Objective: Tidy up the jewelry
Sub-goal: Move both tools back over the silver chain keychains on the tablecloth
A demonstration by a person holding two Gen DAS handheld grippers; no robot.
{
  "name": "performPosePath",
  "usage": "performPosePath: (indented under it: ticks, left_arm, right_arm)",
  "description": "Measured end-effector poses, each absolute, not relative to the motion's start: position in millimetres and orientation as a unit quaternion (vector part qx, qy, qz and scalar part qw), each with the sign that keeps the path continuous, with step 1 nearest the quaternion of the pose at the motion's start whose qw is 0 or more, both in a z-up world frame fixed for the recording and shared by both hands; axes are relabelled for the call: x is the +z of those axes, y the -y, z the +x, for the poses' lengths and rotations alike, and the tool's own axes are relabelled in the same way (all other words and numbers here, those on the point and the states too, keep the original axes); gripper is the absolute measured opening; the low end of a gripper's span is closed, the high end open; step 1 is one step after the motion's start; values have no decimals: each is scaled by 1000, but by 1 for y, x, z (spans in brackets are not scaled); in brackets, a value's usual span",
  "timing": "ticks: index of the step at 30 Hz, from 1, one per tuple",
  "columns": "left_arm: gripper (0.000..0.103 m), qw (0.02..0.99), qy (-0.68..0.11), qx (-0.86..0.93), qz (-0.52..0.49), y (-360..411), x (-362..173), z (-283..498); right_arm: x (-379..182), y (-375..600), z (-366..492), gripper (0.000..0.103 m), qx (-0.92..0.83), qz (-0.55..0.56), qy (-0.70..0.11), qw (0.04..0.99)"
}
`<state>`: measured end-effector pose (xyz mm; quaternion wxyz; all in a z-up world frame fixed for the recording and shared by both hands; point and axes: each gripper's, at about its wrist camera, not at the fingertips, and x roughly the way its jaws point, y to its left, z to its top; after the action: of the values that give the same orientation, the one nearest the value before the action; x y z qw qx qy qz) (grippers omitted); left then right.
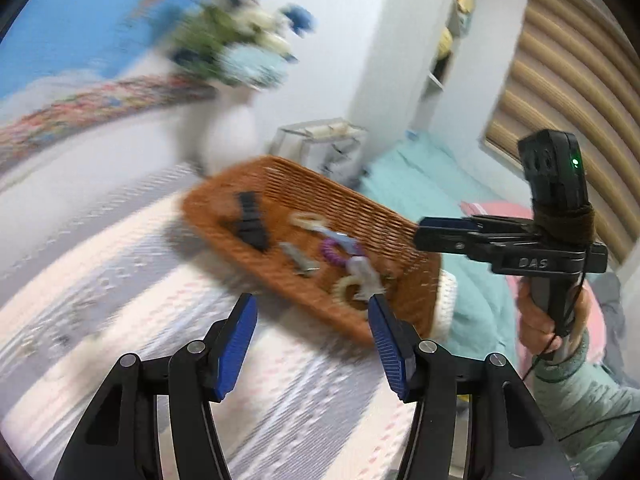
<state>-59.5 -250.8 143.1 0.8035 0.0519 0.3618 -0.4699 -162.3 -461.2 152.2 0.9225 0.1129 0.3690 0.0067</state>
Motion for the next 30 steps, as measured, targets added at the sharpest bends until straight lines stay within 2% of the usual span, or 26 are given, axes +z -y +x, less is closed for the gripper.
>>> performPosePath:
  ticks: [9,14,22,30]
  left_arm:
    - [61,875,-323,-359,-38,107,164,-51]
    - [62,893,-333,-288,-89,39,156,-40]
    - [63,887,-371,-239,-136,-7,119,-14]
    - [63,880,-399,-209,-149,-4,119,28]
  right_arm:
    - [168,370,-138,47,76,70,-356,929]
    - [163,326,-113,50,110,64,-369,921]
    - [150,268,-66,52,145,55,-393,907]
    - [135,248,-5,52,118,57,-393,910]
